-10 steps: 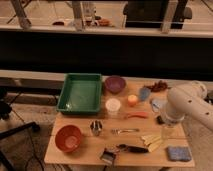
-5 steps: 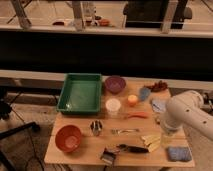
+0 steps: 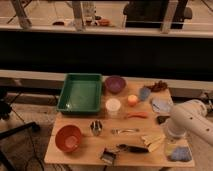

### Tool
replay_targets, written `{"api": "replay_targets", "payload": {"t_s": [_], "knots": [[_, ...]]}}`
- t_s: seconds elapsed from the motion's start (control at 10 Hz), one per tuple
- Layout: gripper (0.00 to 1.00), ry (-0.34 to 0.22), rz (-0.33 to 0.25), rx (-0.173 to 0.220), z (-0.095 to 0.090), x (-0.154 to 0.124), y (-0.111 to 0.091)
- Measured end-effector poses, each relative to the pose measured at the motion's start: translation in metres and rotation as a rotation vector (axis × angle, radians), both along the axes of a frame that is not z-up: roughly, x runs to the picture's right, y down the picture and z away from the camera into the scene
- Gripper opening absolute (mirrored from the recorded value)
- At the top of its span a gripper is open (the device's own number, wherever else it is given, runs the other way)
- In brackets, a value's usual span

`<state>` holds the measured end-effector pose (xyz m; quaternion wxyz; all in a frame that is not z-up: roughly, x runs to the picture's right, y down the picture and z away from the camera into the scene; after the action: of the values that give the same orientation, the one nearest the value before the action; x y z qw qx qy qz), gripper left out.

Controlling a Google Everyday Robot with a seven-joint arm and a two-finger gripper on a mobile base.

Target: Wipe red bowl with sponge

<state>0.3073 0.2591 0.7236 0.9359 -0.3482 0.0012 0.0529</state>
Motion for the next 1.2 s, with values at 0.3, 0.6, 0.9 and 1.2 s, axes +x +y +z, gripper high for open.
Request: {"api": "replay_targets", "payload": {"t_s": [0.3,0.6,0.9,1.2], "knots": [[0.80,-0.015,0.007,-0.024,0.013,0.007,0.031],[0.80,-0.025,0.027,-0.048,0.011,0.018,0.042],[0.80,-0.012,0.045,-0.026,0.008,0.023,0.035],[0.80,0.015,0.099,0.030,-0.001,0.047,0.015]]}}
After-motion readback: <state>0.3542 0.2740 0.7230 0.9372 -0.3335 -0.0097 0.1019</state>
